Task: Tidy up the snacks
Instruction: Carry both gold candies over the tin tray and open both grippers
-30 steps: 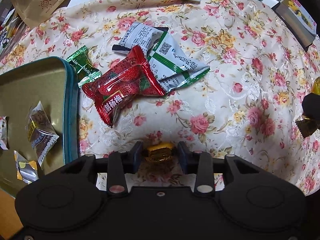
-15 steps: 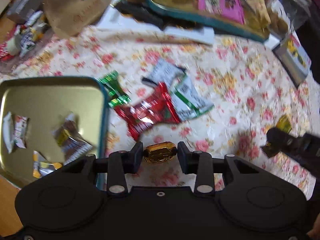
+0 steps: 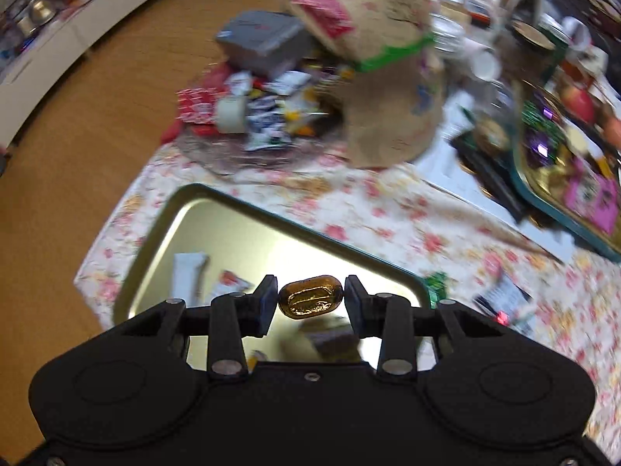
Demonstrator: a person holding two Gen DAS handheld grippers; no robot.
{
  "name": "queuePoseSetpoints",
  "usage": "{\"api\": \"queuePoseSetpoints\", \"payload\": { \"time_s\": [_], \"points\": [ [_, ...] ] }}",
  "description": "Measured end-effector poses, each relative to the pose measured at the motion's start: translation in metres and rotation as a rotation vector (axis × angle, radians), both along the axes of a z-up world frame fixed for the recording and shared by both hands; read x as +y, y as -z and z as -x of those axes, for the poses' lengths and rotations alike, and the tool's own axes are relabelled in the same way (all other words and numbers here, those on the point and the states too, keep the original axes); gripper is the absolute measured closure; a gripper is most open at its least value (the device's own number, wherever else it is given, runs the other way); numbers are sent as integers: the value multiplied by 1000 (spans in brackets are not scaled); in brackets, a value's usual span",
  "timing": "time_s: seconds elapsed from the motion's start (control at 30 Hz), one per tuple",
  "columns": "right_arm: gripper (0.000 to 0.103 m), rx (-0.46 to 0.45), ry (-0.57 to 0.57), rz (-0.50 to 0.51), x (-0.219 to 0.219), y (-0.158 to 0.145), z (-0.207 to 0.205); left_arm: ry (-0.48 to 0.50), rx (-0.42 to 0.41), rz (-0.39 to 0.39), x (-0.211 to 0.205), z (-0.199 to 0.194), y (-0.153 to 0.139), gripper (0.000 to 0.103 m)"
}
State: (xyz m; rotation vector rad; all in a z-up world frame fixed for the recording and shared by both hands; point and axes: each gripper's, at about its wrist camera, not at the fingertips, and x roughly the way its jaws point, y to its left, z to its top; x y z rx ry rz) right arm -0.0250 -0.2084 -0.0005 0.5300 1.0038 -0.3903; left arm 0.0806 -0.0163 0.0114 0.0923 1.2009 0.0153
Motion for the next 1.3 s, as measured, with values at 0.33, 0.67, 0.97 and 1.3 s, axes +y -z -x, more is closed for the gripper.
{"api": "queuePoseSetpoints", "payload": {
  "time_s": [0.33, 0.67, 0.97, 1.3],
  "points": [
    [83, -64, -359, 3, 118, -1, -30, -191, -18, -66, 77, -27, -2, 57],
    [83, -55, -431, -42, 145, 0, -34, -316, 44, -62, 111, -38, 8, 57],
    [83, -44, -393, -65, 136, 3, -37, -298, 43, -55, 102, -35, 5, 53],
    [78, -69, -410, -125, 134, -2, -40, -419, 84, -25, 127, -37, 9, 54]
  ]
}}
